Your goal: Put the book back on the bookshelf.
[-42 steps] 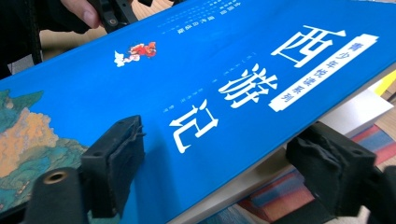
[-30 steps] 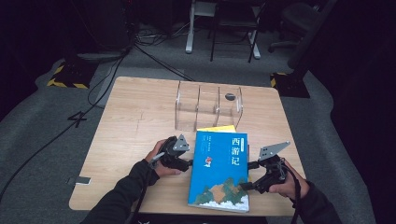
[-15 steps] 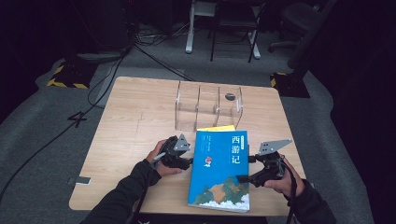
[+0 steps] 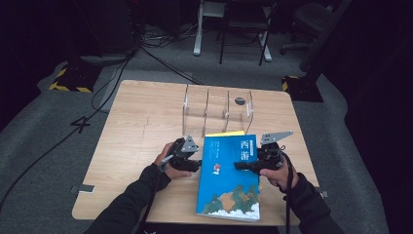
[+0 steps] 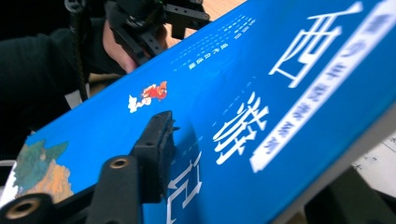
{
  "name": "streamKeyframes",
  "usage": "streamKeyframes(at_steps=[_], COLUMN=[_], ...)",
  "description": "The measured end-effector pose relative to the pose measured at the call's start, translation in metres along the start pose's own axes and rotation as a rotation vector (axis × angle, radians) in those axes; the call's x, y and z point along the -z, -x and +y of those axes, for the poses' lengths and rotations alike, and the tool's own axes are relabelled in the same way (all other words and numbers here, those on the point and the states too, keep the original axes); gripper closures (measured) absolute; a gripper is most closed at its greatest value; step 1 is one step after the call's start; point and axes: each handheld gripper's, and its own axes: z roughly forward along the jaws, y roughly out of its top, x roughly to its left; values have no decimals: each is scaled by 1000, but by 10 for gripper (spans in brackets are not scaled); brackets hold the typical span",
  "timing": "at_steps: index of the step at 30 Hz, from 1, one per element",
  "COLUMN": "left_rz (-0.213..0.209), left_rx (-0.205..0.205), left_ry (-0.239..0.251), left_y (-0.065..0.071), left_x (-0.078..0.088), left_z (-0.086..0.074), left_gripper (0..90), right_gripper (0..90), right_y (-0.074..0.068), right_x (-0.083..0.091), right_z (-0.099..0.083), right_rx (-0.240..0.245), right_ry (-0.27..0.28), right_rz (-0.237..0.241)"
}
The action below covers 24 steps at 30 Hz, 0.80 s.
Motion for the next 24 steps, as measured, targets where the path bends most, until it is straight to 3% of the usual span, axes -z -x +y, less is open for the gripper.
streamKeyframes(at_steps=[3,6,8,9,11,14,18,23,24], left_rz=[8,-13,-61,-64,-94,-93,-109,-86,-86], left_rx=[8,9,2,6,50,48,84,97,97], left_ry=[10,12,22,29,54,85,133,180,180], left_y=[-6,-10,-14,-17,-22,-28,-38,-51,-51], left_x=[-1,0,2,3,5,10,15,24,24], left_z=[0,1,3,5,9,20,32,53,53], left_gripper=[397,435,535,586,672,764,780,798,797], right_gripper=[568,601,621,630,649,675,688,696,696], right_y=[6,4,3,2,3,6,5,1,1], right_x=[-1,-3,-3,-4,-3,1,7,15,15], right_z=[2,9,13,16,21,29,41,55,55], right_rx=[-23,5,20,25,32,30,72,161,161], right_ry=[12,3,0,0,12,50,79,123,123], right_rz=[28,19,13,11,4,-13,-42,-94,-94])
